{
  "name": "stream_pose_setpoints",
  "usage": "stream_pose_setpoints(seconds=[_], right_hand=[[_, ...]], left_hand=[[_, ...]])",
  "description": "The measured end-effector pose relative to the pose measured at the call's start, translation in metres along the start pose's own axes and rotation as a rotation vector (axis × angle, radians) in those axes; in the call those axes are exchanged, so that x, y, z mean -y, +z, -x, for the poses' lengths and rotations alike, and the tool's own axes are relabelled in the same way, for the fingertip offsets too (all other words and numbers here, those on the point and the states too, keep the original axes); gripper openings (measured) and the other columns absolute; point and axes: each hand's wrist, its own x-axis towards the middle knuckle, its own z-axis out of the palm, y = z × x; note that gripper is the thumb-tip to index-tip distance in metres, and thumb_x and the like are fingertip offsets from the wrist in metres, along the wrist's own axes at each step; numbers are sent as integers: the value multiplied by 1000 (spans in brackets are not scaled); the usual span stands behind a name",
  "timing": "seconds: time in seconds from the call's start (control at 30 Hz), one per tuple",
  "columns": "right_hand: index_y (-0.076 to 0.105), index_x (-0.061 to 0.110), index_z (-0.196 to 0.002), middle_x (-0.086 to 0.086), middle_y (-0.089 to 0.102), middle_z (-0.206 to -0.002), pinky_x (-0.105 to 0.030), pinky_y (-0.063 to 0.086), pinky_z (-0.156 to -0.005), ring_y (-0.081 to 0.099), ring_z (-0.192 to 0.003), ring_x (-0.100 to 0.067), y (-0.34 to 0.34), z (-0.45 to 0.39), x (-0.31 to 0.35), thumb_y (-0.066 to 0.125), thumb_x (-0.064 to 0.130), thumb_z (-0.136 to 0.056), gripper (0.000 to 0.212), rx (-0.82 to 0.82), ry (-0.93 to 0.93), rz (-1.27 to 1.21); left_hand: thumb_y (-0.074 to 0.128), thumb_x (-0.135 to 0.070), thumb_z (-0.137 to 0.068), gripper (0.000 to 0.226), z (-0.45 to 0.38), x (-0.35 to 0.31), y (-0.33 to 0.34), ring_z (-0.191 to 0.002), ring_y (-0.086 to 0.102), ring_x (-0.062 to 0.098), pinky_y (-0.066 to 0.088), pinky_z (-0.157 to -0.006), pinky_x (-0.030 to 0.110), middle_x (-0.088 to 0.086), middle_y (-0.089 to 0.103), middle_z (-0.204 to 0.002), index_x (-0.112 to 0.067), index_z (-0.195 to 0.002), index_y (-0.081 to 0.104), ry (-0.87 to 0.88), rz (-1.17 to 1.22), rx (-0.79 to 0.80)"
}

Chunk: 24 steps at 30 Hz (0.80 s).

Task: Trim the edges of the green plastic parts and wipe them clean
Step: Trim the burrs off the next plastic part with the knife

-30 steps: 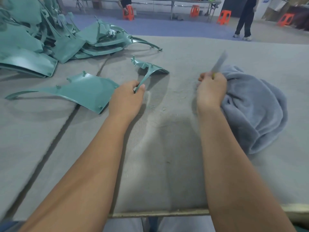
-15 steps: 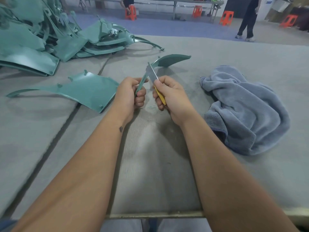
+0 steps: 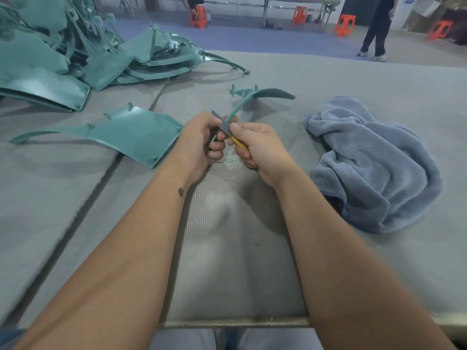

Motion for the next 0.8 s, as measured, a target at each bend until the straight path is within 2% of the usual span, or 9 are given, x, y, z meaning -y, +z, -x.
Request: stream_pose_setpoints(seconds=[0.07,0.13,0.3,0.4,0.43,0.5,0.57,0.67,0.8], right_hand=[[55,12,-66,2,33,-41,-17,15,-35,19,-34,-9,-1,0,0,46,23,-100,37,7,0,4],[54,12,-65,3,34,-40,-16,16,-35,20,-33,-8,-1,0,1,46,22,-100,37,-11,8,16],[50,13,-61,4,31,-41,-16,17,-34,21,-32,-4,3,-2,-1,49,21,-99,39,-116,-13,-4],[51,14,-60,6,32,-41,-17,18,-35,22,-34,-5,3,-3,-3,50,22,-98,39,-185,-32,-22],[50,15,-61,6,33,-41,-18,18,-36,22,-34,-6,3,-4,-3,50,23,-99,39,-215,-30,-33],[50,15,-63,8,33,-40,-19,18,-36,21,-35,-7,0,-6,-2,48,26,-99,38,-280,-10,-81],[49,15,-64,8,33,-40,-18,18,-36,21,-34,-7,-2,-8,-2,47,27,-100,38,-308,2,-139],[51,15,-63,6,33,-40,-16,16,-35,20,-33,-7,-3,-6,-3,48,26,-99,37,-179,-11,-108],[52,14,-61,5,33,-40,-17,17,-34,21,-33,-6,2,-2,-3,49,23,-98,38,-49,-19,16]], left_hand=[[52,-11,-91,28,0,2,2,-44,26,4,17,-44,17,-7,43,-52,5,-112,61,58,-95,-38],[57,-8,-93,24,1,4,2,-44,27,3,19,-46,18,-8,45,-50,5,-113,61,91,-151,-43],[61,-13,-93,11,2,6,4,-44,25,4,21,-41,15,-9,39,-51,-7,-92,70,150,-195,-49],[63,-15,-92,30,3,8,5,-42,24,4,21,-40,16,-12,36,-47,-22,-64,72,176,-248,-69],[64,-15,-92,28,3,8,6,-42,24,4,20,-40,17,-13,36,-45,-24,-67,74,177,-253,-74],[66,-13,-90,11,4,9,6,-45,21,6,16,-43,19,-11,33,-48,-20,-88,75,168,-228,-84],[68,-14,-88,11,4,9,5,-49,18,8,14,-47,23,-7,30,-55,-17,-96,74,166,-197,-88],[68,-15,-87,10,5,8,3,-47,18,6,13,-44,21,-11,36,-52,-15,-96,73,184,-136,-38],[66,-10,-89,10,4,9,2,-42,21,4,16,-39,16,-4,41,-57,-10,-98,70,169,-89,-68]])
